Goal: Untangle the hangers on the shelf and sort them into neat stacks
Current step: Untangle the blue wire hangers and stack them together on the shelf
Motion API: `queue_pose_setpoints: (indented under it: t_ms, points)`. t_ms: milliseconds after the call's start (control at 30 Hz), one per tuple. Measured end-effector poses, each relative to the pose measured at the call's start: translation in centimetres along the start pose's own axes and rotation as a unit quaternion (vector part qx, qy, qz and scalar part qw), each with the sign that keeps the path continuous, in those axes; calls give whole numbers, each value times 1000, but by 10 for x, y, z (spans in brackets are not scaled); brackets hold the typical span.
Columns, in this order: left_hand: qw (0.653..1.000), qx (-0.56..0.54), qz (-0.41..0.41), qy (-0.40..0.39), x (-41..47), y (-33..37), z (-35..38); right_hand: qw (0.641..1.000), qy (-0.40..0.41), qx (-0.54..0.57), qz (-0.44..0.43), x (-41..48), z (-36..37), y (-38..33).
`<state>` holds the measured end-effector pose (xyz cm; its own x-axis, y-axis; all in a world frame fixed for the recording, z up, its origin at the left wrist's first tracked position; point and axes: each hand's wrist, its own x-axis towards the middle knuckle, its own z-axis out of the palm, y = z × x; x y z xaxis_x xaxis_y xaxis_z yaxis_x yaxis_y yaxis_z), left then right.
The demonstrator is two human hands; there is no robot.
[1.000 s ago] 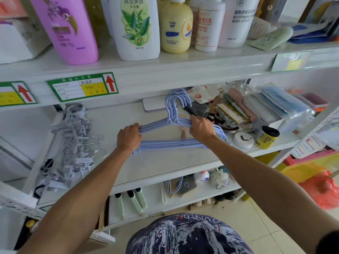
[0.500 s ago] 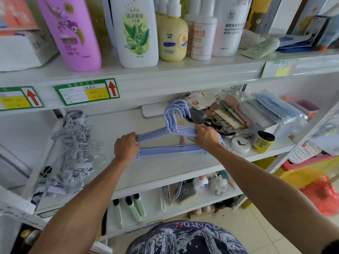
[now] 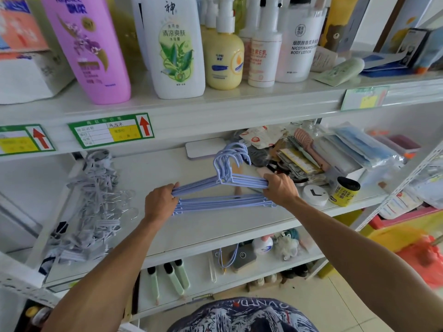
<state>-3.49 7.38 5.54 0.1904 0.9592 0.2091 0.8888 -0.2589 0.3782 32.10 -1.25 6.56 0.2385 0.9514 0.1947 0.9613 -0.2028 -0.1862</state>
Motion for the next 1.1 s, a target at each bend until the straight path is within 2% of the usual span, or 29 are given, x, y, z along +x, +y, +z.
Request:
queue_pose_setpoints:
  t_ms: [200, 400, 533, 633, 733, 800, 900, 933, 967, 1000, 1033, 1100]
  points:
    - [998, -33, -45, 13, 8, 0, 0, 997, 21, 61, 50, 3, 6, 18]
    - [993, -2, -121, -3, 20, 14, -12, 995, 55, 19, 78, 9, -10, -14]
    - [989, 21, -131, -67, 47, 12, -30, 997, -8, -18, 70, 34, -45, -20]
    - [987, 60, -104, -110, 71, 16, -48, 993, -69, 21, 90, 43, -55, -19]
    - [986, 82, -77, -120, 83, 16, -61, 977, -153, 67, 132, 28, -63, -25]
    - [991, 78, -59, -95, 85, 14, -65, 968, -177, 92, 154, 17, -60, -30]
    - [998, -5, -42, 54, 64, 20, -58, 950, -170, 157, 211, -3, -40, -43]
    - [991, -59, -73, 100, 49, 25, -51, 941, -179, 179, 224, -10, -32, -50]
    - [979, -117, -125, 107, 33, 31, -38, 928, -191, 210, 241, -17, -23, -59]
    - [965, -167, -192, 60, 15, 41, -27, 912, -205, 242, 260, -22, -11, -67]
    - [941, -216, -259, -20, 1, 52, -11, 889, -211, 286, 288, -27, -1, -76]
    - [855, -347, -348, -162, -24, 72, 9, 837, -203, 369, 350, -33, 25, -91]
